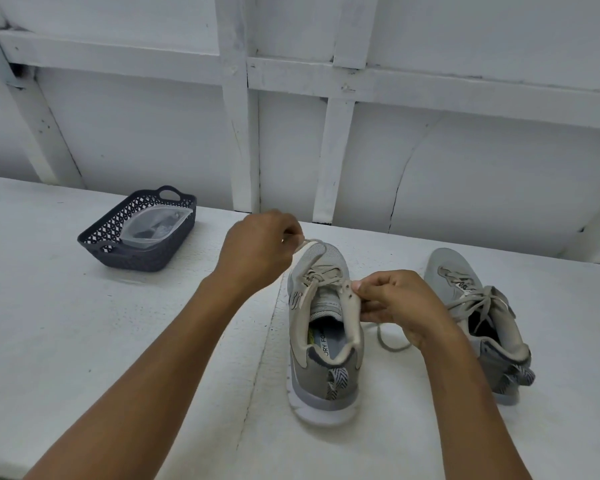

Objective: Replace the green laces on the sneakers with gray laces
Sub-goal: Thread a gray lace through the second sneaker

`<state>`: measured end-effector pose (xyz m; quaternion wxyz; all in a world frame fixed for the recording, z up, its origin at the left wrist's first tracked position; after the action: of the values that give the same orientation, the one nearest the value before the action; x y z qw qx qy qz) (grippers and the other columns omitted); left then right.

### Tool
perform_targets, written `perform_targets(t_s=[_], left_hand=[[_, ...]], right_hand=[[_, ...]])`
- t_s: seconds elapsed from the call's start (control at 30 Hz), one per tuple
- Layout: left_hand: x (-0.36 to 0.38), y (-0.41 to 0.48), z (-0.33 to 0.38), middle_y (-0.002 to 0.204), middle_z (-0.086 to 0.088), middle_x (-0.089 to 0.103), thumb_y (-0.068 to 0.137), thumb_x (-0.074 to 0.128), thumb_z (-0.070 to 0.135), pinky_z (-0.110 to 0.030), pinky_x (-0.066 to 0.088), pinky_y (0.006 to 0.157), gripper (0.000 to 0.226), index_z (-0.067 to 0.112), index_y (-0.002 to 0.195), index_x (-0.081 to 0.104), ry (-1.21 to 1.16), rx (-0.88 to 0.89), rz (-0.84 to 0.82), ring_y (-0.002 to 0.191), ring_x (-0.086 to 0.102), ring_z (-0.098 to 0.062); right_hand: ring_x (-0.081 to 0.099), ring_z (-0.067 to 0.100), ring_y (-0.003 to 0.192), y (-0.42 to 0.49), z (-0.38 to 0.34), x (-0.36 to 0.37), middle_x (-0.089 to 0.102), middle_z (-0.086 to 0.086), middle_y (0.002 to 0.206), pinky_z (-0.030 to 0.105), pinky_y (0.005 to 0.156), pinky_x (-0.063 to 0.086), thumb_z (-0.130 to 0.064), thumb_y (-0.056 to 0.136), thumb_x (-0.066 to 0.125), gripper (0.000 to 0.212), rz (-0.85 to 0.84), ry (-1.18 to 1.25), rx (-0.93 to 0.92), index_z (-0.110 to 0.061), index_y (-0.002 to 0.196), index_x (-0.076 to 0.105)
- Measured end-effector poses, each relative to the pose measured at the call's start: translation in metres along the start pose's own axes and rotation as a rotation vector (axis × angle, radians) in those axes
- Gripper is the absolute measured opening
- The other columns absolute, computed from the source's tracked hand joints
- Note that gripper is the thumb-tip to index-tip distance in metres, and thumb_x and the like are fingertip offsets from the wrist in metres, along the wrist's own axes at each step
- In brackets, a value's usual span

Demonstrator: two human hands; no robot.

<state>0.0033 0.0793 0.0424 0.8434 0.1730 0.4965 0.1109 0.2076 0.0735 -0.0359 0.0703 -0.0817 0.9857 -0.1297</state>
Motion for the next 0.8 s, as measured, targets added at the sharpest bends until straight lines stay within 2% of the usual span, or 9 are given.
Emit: perform_targets(t_s=[0.07, 0.13, 0.17, 0.27, 0.37, 0.57, 0.8], left_hand=[[-0.005, 0.0, -0.005, 0.098, 0.005, 0.069, 0.095, 0.058, 0.024, -0.034, 0.05, 0.072, 0.015, 0.021, 0.095, 0.072, 0.194, -0.008, 0.013, 0.087, 0.065, -0.022], [-0.003, 0.001, -0.009, 0.092, 0.001, 0.069, 0.093, 0.058, 0.022, -0.029, 0.043, 0.065, 0.012, 0.02, 0.092, 0.07, 0.412, -0.014, -0.099, 0.081, 0.064, -0.025], [0.001, -0.001, -0.009, 0.088, 0.001, 0.069, 0.091, 0.06, 0.022, -0.027, 0.041, 0.063, 0.011, 0.021, 0.09, 0.07, 0.431, -0.005, -0.183, 0.079, 0.063, -0.024], [0.013, -0.008, 0.007, 0.083, 0.01, 0.069, 0.09, 0.067, 0.026, -0.025, 0.045, 0.066, 0.008, 0.026, 0.09, 0.074, 0.121, 0.025, -0.382, 0.079, 0.061, -0.01], [0.023, -0.011, 0.027, 0.084, 0.012, 0.07, 0.089, 0.07, 0.028, -0.025, 0.048, 0.074, 0.006, 0.025, 0.089, 0.075, -0.117, 0.055, -0.37, 0.077, 0.059, -0.002], [0.049, -0.014, 0.036, 0.096, 0.009, 0.074, 0.092, 0.067, 0.029, -0.031, 0.051, 0.079, 0.011, 0.026, 0.097, 0.076, -0.071, 0.084, -0.326, 0.089, 0.063, -0.01], [0.06, -0.021, 0.037, 0.097, 0.005, 0.073, 0.094, 0.061, 0.033, -0.03, 0.05, 0.073, 0.015, 0.027, 0.101, 0.074, 0.048, 0.132, -0.357, 0.089, 0.064, -0.017]], right_hand=[[0.072, 0.02, 0.061, 0.0, -0.001, 0.001, 0.072, 0.014, 0.071, 0.025, 0.055, 0.056, -0.004, 0.09, 0.068, 0.013, -0.004, -0.008, -0.003, 0.006, 0.083, 0.068], [0.071, 0.02, 0.06, 0.001, 0.0, 0.001, 0.072, 0.013, 0.07, 0.025, 0.055, 0.056, -0.003, 0.09, 0.068, 0.012, -0.003, -0.009, -0.003, 0.006, 0.082, 0.068], [0.071, 0.019, 0.059, 0.002, 0.0, 0.001, 0.071, 0.013, 0.069, 0.025, 0.054, 0.056, -0.003, 0.09, 0.068, 0.012, -0.004, -0.007, 0.0, 0.006, 0.082, 0.068], [0.069, 0.019, 0.058, 0.002, 0.0, 0.002, 0.07, 0.014, 0.07, 0.026, 0.054, 0.056, -0.004, 0.089, 0.069, 0.011, -0.008, -0.004, 0.008, 0.005, 0.082, 0.067], [0.069, 0.019, 0.058, 0.001, -0.001, 0.001, 0.07, 0.014, 0.071, 0.026, 0.054, 0.056, -0.005, 0.089, 0.07, 0.011, 0.0, -0.007, 0.003, 0.005, 0.084, 0.067], [0.07, 0.017, 0.056, -0.001, -0.002, 0.001, 0.07, 0.013, 0.07, 0.024, 0.053, 0.056, -0.003, 0.09, 0.069, 0.01, 0.004, 0.002, -0.008, 0.006, 0.085, 0.068], [0.071, 0.019, 0.06, -0.002, -0.002, 0.002, 0.072, 0.015, 0.074, 0.024, 0.054, 0.056, -0.003, 0.09, 0.069, 0.01, 0.009, 0.012, -0.01, 0.005, 0.084, 0.069]])
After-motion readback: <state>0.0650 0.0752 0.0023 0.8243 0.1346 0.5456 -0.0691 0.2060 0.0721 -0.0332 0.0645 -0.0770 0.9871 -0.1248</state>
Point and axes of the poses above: each hand's wrist, its own y-axis towards the middle knuckle, its own x-axis out of the palm, z = x × y, the point moved 8 cm from there along y, towards the middle knuckle
